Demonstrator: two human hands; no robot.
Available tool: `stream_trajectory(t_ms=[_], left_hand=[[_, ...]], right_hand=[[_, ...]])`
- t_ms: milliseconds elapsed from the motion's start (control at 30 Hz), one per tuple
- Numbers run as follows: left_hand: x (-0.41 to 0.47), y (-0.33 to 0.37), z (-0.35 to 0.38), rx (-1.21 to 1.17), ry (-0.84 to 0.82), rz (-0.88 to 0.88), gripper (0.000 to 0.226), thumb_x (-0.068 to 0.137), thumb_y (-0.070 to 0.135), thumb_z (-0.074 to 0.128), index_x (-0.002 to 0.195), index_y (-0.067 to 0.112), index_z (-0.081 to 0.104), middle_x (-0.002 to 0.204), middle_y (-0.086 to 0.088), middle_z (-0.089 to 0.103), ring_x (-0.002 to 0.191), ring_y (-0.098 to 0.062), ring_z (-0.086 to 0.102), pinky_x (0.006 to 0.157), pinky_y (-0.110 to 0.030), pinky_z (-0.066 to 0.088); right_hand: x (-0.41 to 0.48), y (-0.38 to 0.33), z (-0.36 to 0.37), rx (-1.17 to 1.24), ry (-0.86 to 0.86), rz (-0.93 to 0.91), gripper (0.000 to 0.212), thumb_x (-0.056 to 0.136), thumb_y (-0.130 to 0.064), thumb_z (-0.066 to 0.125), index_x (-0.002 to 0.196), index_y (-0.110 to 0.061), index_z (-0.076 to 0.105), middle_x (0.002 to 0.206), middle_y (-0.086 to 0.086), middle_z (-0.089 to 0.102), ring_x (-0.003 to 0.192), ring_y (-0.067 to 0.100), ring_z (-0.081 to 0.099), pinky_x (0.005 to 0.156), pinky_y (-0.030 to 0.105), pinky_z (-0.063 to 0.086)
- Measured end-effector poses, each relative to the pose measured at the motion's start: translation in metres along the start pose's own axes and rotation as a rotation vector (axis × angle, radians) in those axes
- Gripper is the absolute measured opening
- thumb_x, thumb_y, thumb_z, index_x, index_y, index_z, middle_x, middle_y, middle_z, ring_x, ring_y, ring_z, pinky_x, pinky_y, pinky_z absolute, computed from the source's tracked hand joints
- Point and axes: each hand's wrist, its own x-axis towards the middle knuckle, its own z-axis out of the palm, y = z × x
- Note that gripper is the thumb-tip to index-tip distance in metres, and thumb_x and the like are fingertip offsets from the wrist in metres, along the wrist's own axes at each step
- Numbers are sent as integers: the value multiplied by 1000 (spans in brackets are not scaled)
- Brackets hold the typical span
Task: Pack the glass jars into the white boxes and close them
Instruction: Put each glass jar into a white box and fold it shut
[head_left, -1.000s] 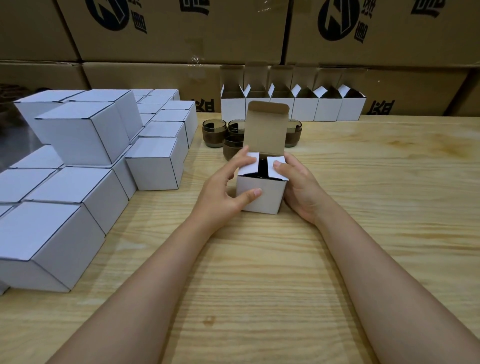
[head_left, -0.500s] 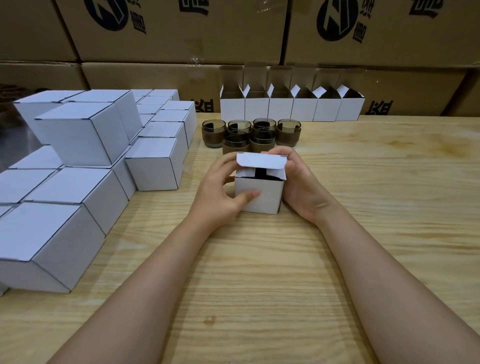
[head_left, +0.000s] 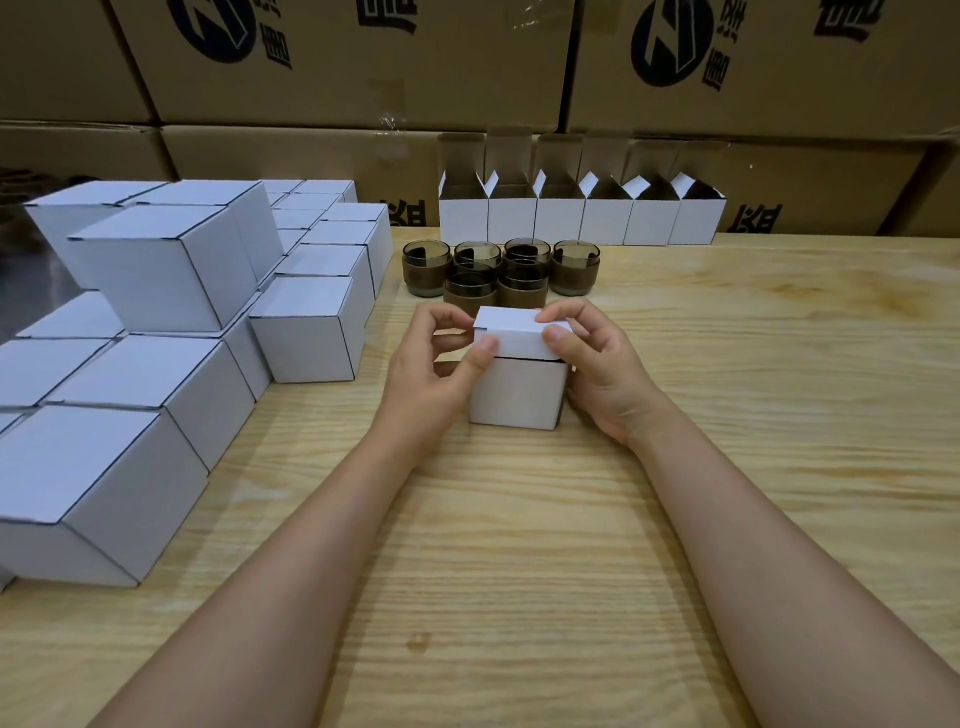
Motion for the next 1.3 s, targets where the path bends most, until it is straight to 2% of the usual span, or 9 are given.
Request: stream_trajectory(t_ms=[300, 500, 600, 700, 867, 967, 1067, 1167, 1300], left_hand=[[0, -2, -1, -10, -25, 16, 20, 80, 32, 62, 96, 34, 51, 101, 16, 58, 90, 6, 60, 72, -15, 48], [-1, -2, -3, 32, -57, 51, 12, 77, 43, 58, 83, 32, 58, 113, -9, 58, 106, -13, 59, 73, -18, 47], [0, 0, -1, 50, -4, 36, 14, 82, 39, 57, 72, 30, 55, 107, 0, 61, 106, -14, 59, 71, -23, 48], [-1, 1, 1, 132, 8, 26, 14, 85, 31, 55, 72, 26, 57, 111, 8, 62, 110, -10, 57, 85, -38, 47], [-7, 0, 5, 842, 85, 655, 28, 95, 18, 47, 105, 6, 70, 130, -11, 61, 121, -24, 58, 100, -40, 33], [-14, 5, 20, 1072, 11, 787, 37, 92, 31, 51, 113, 6, 69, 119, -8, 68, 110, -22, 65, 99, -41, 38], [-18, 12, 27, 1163, 120, 732, 37, 83, 45, 61, 89, 9, 70, 90, -4, 70, 84, -23, 67, 81, -36, 48], [-21, 17, 18, 1212, 260, 753, 29, 78, 37, 63, 70, 10, 57, 68, -5, 55, 64, -26, 55, 70, -35, 42], [-25, 18, -12, 1337, 367, 737, 18, 73, 27, 60, 70, 10, 53, 65, -6, 51, 63, -27, 54, 72, -36, 32]], right_hand=[[0, -1, -1, -4, -14, -13, 8, 77, -15, 65, 82, -20, 60, 94, 1, 64, 85, 16, 60, 69, 28, 50], [-2, 0, 0, -8, -74, 55, 7, 77, -16, 59, 83, -14, 56, 96, 1, 57, 88, 15, 54, 74, 25, 43], [-1, -2, -1, -16, -46, 78, 12, 75, -20, 51, 82, -12, 57, 93, -1, 57, 86, 12, 52, 71, 23, 40], [-4, -1, 0, -3, -55, 63, 12, 73, -16, 52, 84, -13, 58, 87, -9, 60, 77, 4, 57, 65, 17, 44], [-10, -1, 1, 49, -21, 42, 30, 80, -18, 55, 110, -19, 57, 96, -5, 64, 84, 4, 61, 72, 16, 48], [-12, 2, 3, 9, -2, 65, 51, 85, -26, 64, 132, -22, 44, 112, 3, 62, 101, 12, 61, 85, 23, 49], [-11, 3, 3, 6, 94, 144, 67, 80, -45, 53, 141, -25, 34, 128, 5, 58, 121, 16, 52, 105, 34, 39], [-9, 2, -1, 57, 183, 169, 45, 94, -43, 41, 135, -23, 42, 122, 3, 62, 124, 19, 50, 107, 35, 36], [-9, 4, -2, -23, 176, 129, 22, 98, -23, 44, 111, -16, 60, 108, 10, 65, 108, 25, 57, 98, 38, 44]])
